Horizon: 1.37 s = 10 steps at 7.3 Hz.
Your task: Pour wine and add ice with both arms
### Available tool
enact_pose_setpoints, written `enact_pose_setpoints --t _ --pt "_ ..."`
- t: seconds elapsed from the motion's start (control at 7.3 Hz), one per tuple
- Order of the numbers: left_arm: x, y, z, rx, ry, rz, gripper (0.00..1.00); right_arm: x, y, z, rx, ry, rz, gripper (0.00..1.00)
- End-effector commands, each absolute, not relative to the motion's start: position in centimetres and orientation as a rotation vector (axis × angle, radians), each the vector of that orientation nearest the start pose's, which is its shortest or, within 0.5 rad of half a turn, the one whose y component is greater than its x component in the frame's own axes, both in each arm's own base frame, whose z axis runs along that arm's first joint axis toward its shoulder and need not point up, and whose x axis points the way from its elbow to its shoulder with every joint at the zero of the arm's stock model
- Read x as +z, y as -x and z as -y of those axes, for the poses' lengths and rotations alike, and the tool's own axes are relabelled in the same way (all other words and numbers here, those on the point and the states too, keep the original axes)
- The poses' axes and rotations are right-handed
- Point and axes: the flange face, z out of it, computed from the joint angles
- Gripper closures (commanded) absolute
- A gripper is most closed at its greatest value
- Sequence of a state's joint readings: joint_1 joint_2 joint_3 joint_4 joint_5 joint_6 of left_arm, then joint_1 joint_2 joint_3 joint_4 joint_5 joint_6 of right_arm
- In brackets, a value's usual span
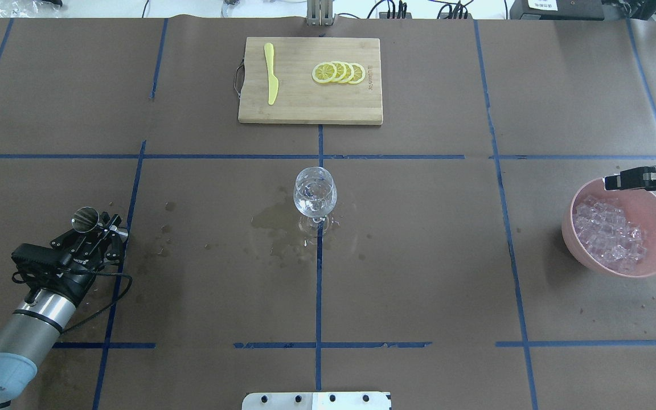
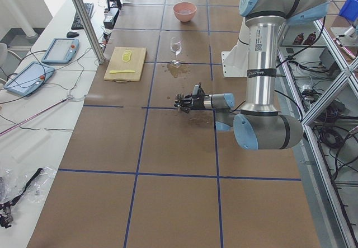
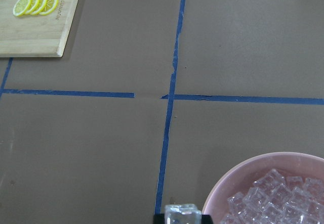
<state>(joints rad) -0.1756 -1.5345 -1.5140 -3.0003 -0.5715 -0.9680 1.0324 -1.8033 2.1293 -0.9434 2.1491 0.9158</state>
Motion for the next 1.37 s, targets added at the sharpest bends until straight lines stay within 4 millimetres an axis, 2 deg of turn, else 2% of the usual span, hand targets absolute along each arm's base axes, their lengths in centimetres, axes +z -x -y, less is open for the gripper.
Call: enact_pose_setpoints --t 0.0,0.14,0.27,0.41,0.68,1.23 --pt "53.98 -40.16 29.94 -0.32 -1.213 -0.792 1.0 41.85 13.71 38.34 0.066 -0.334 1.009 1.0" --pt "53.97 -40.15 29.94 -0.321 -1.213 -0.793 1.0 41.85 13.71 38.34 0.066 -0.334 1.009 1.0" --pt "53.9 -40.2 29.95 -0.322 -1.214 -0.794 0.94 41.85 13.71 38.34 0.066 -0.334 1.009 1.0" --pt "53.97 -40.15 29.94 -0.321 -1.213 -0.793 0.79 41.93 13.72 38.36 0.067 -0.333 1.008 1.0" --pt "54.11 -40.15 29.95 -0.32 -1.214 -0.79 0.69 41.93 13.72 38.36 0.067 -0.333 1.008 1.0" --pt "54.46 -39.87 30.1 -0.318 -1.215 -0.78 0.54 41.16 13.96 38.61 0.058 -0.346 1.02 1.0"
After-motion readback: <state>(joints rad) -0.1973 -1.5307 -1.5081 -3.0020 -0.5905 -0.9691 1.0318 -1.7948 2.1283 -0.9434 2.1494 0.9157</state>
